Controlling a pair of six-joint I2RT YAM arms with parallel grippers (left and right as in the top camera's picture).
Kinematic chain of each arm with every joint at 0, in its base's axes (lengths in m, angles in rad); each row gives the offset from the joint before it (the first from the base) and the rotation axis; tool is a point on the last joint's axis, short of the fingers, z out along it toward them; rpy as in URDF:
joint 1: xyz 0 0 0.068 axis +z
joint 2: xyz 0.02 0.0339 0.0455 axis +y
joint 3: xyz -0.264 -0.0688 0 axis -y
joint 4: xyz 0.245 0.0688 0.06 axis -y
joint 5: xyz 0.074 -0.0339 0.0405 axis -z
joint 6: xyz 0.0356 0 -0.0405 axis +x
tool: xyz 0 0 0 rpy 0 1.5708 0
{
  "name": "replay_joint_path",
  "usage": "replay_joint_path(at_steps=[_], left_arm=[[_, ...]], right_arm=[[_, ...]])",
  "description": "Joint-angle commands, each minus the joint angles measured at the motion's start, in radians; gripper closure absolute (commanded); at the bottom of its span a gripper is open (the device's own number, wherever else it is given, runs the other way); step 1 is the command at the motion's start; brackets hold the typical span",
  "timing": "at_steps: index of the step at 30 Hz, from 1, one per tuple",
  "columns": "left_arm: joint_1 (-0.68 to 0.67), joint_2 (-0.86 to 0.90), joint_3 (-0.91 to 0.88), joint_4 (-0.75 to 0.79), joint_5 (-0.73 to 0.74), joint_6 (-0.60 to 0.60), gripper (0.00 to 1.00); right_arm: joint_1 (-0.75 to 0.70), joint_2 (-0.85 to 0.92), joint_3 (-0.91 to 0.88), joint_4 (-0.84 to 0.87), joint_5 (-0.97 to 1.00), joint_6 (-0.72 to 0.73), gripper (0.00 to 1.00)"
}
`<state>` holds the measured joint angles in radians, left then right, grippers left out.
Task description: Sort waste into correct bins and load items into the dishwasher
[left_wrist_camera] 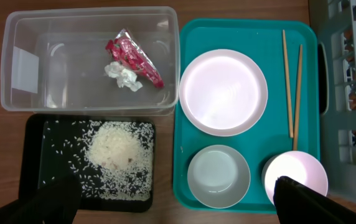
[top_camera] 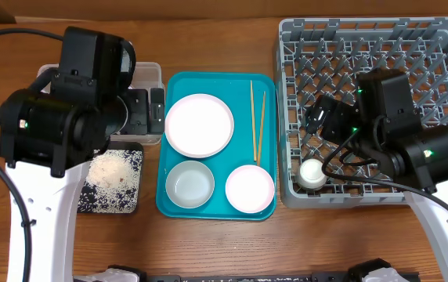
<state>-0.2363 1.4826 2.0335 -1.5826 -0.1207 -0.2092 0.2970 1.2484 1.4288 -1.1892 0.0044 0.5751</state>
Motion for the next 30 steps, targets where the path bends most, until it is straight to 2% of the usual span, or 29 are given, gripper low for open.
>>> replay_joint_path(at_steps=[1,10,15,17,20,25,30], left_arm=[[-0.006,0.013,-0.003,0.001,-0.001,0.007,0.00],[-0.011,0.003,-0.003,-0.010,-0.031,0.008,0.00],[-0.056,-0.068,-0.003,-0.011,-0.014,0.000,0.00],[-0.075,-0.103,-0.006,0.011,-0.050,0.005,0.00],[-0.078,-0.167,-0.052,0.156,-0.062,0.083,0.00],[-0.077,-0.313,-0.256,0.491,0.065,0.326,0.00],[-0.047,-0.490,-0.547,0.740,0.074,0.340,0.00]], right_arm=[[0.002,-0.001,0.011,0.006,0.010,-0.003,0.00],[0.002,-0.001,0.011,0.006,0.010,-0.003,0.00],[0.002,-0.001,0.011,0.006,0.010,-0.003,0.00],[0.002,-0.001,0.011,0.006,0.010,-0.003,0.00],[0.002,-0.001,0.011,0.006,0.010,-0.003,0.00],[0.002,-0.001,0.011,0.006,0.010,-0.003,0.00],[0.002,-0.001,0.011,0.006,0.010,-0.003,0.00]])
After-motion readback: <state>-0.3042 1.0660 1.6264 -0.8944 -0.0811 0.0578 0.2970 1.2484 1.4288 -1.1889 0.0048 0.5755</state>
